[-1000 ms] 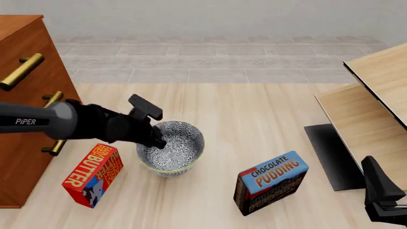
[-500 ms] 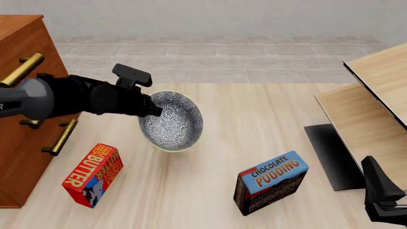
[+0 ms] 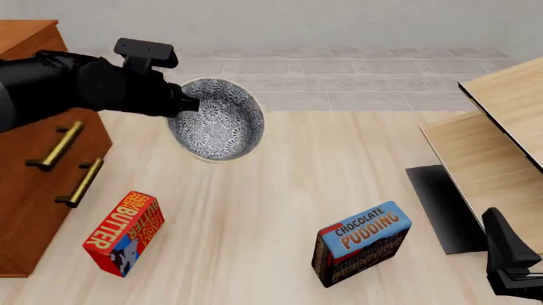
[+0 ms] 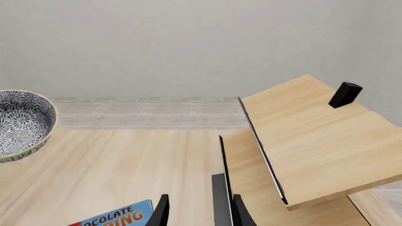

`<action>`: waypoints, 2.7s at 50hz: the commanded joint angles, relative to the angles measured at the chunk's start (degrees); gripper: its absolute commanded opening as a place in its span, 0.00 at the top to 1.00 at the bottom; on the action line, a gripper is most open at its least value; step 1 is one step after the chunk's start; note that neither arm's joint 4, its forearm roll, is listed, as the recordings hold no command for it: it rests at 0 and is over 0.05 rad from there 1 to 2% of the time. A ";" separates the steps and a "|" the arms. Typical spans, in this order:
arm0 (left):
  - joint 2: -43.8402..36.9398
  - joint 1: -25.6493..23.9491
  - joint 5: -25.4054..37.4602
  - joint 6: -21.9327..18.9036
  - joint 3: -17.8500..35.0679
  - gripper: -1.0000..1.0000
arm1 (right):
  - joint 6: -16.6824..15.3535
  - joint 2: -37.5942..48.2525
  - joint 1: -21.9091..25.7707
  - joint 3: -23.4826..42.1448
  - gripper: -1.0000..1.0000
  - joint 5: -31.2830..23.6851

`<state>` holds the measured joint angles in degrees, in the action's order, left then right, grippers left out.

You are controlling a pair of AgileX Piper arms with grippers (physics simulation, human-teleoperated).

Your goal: Close the top drawer of the cabinet and put the bowl on top of it.

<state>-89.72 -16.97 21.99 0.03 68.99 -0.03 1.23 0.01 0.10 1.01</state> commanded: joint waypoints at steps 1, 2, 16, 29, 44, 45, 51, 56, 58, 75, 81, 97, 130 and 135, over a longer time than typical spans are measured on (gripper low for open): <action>4.07 0.32 5.49 1.59 3.62 1.00 | 0.00 -0.33 0.00 0.02 0.00 -0.32; 4.27 -0.23 6.82 4.16 4.17 1.00 | 0.00 -0.33 -0.01 0.02 0.00 -0.32; 7.83 -0.28 10.80 8.40 4.45 1.00 | 0.00 -0.33 0.00 0.02 0.00 -0.32; 11.42 -0.22 13.99 11.46 4.34 1.00 | 0.01 -0.32 0.00 0.02 0.00 -0.31; 16.73 -0.61 17.38 15.37 4.20 1.00 | 0.01 -0.33 0.00 0.02 0.00 -0.32; 17.07 0.10 17.71 15.98 4.43 1.00 | 0.00 -0.33 0.00 0.02 0.00 -0.32; 18.39 0.25 19.33 16.45 4.18 1.00 | 0.00 -0.32 0.00 0.02 0.00 -0.32; 19.67 0.59 20.57 17.78 4.23 1.00 | 0.00 -0.34 -0.01 0.02 0.00 -0.33; 20.55 0.87 21.23 18.00 4.37 1.00 | 0.00 -0.33 -0.01 0.02 0.00 -0.32; 24.29 2.77 28.94 17.84 9.39 1.00 | 0.01 -0.31 -0.01 0.02 0.00 -0.31; 25.29 3.09 31.56 18.25 11.99 1.00 | 0.00 -0.33 0.00 0.02 0.00 -0.32; 26.69 6.22 37.08 19.08 18.26 1.00 | -0.01 -0.92 0.07 0.07 0.00 -0.95; 24.84 13.69 40.94 21.38 27.20 1.00 | 0.04 -0.83 0.05 0.13 0.00 -0.93; 24.64 14.80 41.55 21.81 28.57 1.00 | 0.04 -0.91 0.06 0.22 0.00 -1.09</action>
<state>-65.03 -3.98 62.31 20.93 95.03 0.01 0.71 0.06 0.22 0.37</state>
